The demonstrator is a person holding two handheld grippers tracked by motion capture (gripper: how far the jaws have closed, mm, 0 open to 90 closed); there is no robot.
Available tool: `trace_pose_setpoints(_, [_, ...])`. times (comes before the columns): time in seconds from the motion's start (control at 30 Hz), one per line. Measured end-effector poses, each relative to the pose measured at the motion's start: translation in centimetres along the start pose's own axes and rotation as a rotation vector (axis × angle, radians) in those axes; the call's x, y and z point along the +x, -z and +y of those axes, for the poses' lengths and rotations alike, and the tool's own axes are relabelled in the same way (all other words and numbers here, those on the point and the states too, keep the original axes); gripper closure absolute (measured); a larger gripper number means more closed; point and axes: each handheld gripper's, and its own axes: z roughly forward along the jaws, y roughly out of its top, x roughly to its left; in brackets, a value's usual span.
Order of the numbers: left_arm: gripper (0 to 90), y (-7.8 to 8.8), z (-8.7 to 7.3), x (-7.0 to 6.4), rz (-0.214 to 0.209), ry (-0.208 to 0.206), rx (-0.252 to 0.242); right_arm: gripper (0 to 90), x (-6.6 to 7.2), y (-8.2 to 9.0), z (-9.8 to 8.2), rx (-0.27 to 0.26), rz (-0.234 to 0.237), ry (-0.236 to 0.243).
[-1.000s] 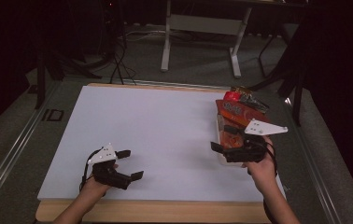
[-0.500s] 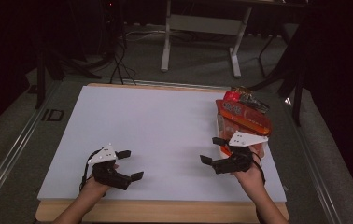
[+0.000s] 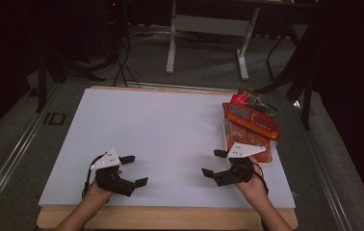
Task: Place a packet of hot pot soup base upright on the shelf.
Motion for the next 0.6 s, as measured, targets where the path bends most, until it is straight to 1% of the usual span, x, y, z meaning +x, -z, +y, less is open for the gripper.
trace_pose_setpoints(0.13, [0.8, 0.0, 0.0, -0.1, 0.001, -0.005, -0.001, 13.8, 0.1, -0.4, -0.9, 0.025, 0.007, -0.008])
trace_pose_setpoints(0.3, [0.8, -0.1, 0.0, -0.2, 0.000, -0.011, 0.004, 13.8, 0.0, -0.4, -1.3, 0.035, 0.001, -0.006])
trace_pose_setpoints(0.43, [0.8, -0.2, -0.1, -0.2, -0.003, -0.015, 0.008, 13.8, -0.1, -0.4, -1.5, 0.031, -0.005, -0.008])
trace_pose_setpoints(0.5, [0.9, -0.2, -0.1, -0.2, -0.003, -0.015, 0.006, 13.8, -0.2, -0.4, -1.6, 0.028, -0.013, -0.003])
trace_pose_setpoints(0.6, [0.9, -0.2, -0.2, -0.2, 0.001, -0.016, 0.006, 13.8, -0.5, -0.5, -1.7, 0.027, -0.022, -0.008])
